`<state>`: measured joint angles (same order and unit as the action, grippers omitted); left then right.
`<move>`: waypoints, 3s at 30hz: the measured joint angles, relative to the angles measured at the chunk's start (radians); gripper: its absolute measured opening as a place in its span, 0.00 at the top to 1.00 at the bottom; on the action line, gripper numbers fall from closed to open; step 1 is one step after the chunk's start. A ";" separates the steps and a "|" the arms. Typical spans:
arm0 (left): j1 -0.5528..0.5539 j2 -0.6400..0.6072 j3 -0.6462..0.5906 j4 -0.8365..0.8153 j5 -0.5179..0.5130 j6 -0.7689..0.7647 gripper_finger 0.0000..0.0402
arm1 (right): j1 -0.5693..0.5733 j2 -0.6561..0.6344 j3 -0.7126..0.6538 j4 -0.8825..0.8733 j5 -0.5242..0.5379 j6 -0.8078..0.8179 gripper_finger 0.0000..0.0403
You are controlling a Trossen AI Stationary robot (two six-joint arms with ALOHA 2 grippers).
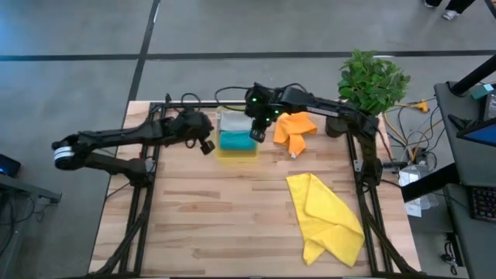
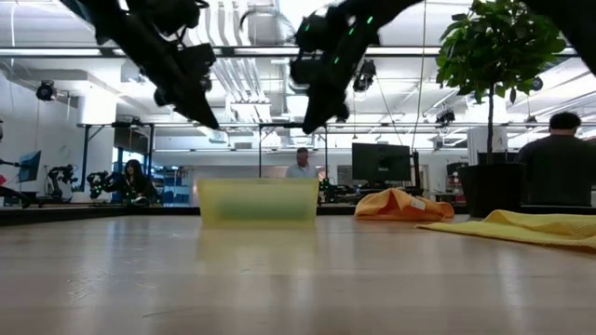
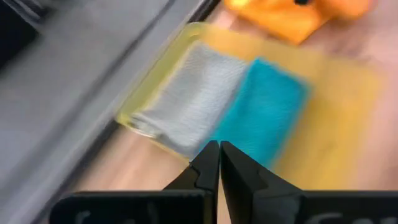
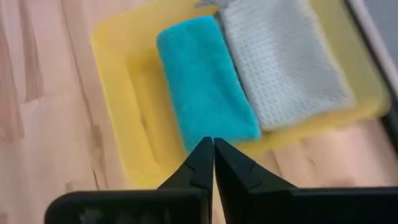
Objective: Fold microfiber towels
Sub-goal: Fold the orange microfiber cloth
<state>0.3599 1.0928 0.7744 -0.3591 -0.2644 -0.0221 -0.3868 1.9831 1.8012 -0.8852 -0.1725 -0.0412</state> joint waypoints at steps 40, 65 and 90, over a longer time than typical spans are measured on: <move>-0.465 -0.005 -0.222 0.628 0.225 -0.366 1.00 | -0.040 -0.885 -1.356 0.860 0.621 1.875 0.52; -0.439 0.029 -0.201 0.640 0.197 -0.422 1.00 | -0.158 -0.563 -1.400 1.082 0.638 2.168 0.48; -0.427 0.027 -0.205 0.638 0.207 -0.445 1.00 | -0.177 -0.537 -1.398 1.248 0.644 2.024 0.96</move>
<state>-0.0673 1.1194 0.5699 0.2792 -0.0578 -0.4671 -0.5635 1.4460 0.4031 0.3627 0.4715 1.9824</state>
